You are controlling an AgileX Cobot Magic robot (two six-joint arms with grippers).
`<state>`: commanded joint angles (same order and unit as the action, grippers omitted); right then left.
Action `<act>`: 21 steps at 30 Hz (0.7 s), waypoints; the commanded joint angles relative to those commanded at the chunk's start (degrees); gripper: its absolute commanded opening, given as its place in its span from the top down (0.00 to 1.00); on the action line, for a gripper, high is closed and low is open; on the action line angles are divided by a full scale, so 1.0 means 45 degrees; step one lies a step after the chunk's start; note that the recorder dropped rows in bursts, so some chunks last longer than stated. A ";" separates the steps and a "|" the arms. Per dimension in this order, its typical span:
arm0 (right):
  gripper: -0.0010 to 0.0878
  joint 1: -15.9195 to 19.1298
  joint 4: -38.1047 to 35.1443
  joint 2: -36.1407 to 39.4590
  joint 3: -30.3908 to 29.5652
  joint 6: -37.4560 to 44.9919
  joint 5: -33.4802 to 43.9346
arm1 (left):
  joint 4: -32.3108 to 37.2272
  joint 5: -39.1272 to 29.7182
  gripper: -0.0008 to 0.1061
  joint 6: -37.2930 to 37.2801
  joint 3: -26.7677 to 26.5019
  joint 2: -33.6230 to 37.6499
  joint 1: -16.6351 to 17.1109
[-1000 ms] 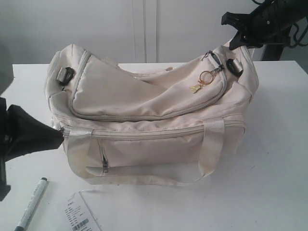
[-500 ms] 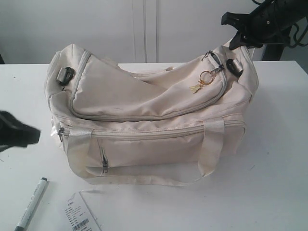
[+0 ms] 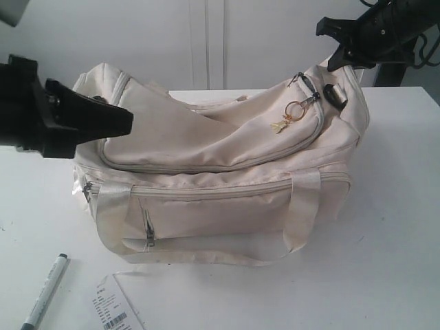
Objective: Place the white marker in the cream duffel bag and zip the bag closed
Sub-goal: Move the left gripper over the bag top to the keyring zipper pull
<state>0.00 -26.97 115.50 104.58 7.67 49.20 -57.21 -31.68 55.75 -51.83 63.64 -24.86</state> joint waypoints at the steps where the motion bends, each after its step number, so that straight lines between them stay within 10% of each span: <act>1: 0.99 0.0000 0.0000 0.0000 0.0000 0.0000 0.0000 | 0.0653 0.0261 0.99 -0.0141 -0.0133 0.0195 -0.0650; 5: 0.99 0.0000 0.0000 0.0000 0.0000 0.0000 0.0000 | 0.1884 0.0967 0.99 -0.0341 -0.0161 0.0456 -0.1753; 14: 0.99 0.0000 0.0000 0.0000 0.0000 0.0000 -0.0020 | 0.2941 0.0450 0.99 -0.1256 -0.0161 0.0563 -0.1763; 18: 0.99 0.0000 0.0000 0.0000 0.0000 0.0000 -0.0020 | 0.7776 0.2476 0.99 -0.7315 -0.0161 0.0563 -0.2952; 21: 0.99 0.0000 0.0000 0.0000 0.0000 0.0000 -0.0020 | 0.8249 0.3495 0.99 -0.8346 -0.0161 0.0607 -0.3469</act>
<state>0.00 -26.97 115.50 104.58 7.67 49.11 -20.09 -15.95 18.19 -52.55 66.37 -40.48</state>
